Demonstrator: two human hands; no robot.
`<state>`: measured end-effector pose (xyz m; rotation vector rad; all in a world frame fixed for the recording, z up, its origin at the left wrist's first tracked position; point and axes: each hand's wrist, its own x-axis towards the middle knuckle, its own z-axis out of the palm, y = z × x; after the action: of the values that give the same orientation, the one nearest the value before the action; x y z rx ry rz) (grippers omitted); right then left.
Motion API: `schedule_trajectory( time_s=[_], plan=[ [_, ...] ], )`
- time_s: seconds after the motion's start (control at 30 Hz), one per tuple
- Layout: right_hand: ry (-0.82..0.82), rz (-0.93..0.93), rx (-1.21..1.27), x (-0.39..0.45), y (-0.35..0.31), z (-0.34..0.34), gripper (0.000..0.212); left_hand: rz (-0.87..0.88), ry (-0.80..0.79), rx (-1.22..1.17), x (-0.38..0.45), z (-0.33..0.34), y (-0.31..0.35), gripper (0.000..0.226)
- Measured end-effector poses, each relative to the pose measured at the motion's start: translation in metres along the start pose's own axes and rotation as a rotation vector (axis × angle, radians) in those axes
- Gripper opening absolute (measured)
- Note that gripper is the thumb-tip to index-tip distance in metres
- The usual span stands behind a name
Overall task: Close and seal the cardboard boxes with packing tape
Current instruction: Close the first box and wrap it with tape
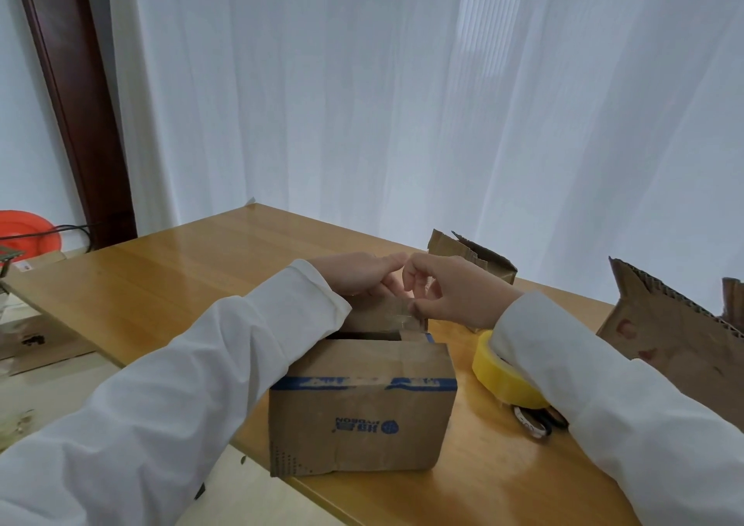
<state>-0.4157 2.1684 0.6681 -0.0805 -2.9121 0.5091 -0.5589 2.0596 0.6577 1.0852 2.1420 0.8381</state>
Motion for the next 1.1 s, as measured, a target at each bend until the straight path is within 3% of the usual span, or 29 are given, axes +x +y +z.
schedule_trajectory(
  time_s=[0.23,0.5,0.67,0.93,1.1],
  plan=[
    [-0.005,-0.035,0.072,-0.009,-0.005,-0.01,0.022,0.012,-0.041,-0.043,0.001,-0.001,-0.003,0.066],
    [-0.036,-0.022,-0.085,-0.007,-0.001,0.0,0.029,0.018,0.0,0.039,-0.002,0.0,0.0,0.06],
    [-0.048,-0.049,-0.103,-0.008,-0.002,0.004,0.023,0.035,-0.015,0.081,-0.004,0.0,0.003,0.062],
    [0.002,-0.061,0.065,-0.014,-0.001,-0.004,0.024,0.046,0.014,0.056,-0.004,0.003,0.004,0.06],
    [-0.03,-0.036,0.03,-0.012,0.003,0.002,0.022,0.048,0.019,0.092,-0.005,0.004,0.006,0.064]
  ],
)
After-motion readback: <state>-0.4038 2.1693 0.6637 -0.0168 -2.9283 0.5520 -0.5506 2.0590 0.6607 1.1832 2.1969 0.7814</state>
